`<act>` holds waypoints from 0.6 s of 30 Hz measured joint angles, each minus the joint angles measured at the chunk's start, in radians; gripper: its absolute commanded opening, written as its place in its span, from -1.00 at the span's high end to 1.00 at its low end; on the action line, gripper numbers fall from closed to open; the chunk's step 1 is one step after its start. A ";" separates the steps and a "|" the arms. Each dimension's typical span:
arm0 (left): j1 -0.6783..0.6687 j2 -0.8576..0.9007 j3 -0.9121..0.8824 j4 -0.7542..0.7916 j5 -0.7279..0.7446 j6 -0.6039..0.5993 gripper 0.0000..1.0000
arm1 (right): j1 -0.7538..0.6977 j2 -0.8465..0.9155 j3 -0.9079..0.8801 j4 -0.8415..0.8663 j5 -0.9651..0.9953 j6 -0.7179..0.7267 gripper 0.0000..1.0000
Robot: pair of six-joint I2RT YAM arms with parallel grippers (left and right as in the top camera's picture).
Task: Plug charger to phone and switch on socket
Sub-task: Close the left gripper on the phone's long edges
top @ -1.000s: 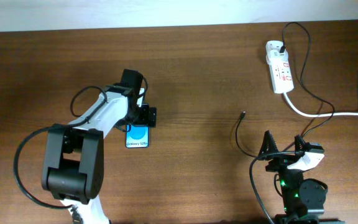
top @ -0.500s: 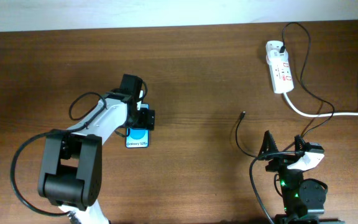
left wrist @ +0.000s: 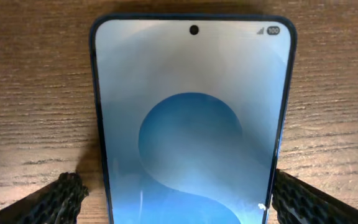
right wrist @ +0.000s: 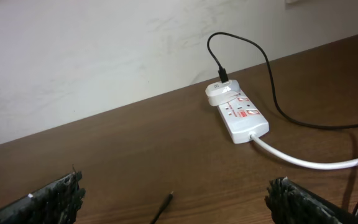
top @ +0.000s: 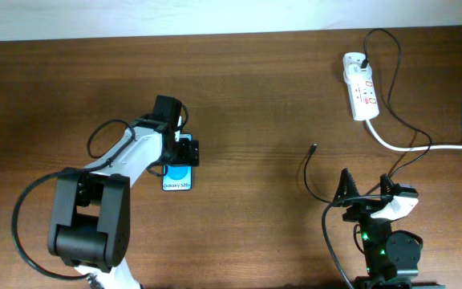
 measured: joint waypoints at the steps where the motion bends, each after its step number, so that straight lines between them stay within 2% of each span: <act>1: 0.000 0.000 0.000 0.000 0.000 -0.008 -0.99 | 0.000 0.000 0.000 0.000 0.000 0.000 -0.97; 12: 0.000 -0.004 -0.006 -0.013 -0.001 -0.026 -0.98 | 0.000 0.000 0.000 0.000 0.000 0.000 -0.97; 14: -0.001 -0.008 -0.011 -0.014 -0.007 -0.027 -0.81 | 0.000 0.000 0.000 0.000 0.000 0.000 -0.97; 18: -0.001 -0.008 -0.014 -0.017 -0.016 -0.033 -0.76 | 0.000 0.000 0.000 0.000 0.000 0.000 -0.97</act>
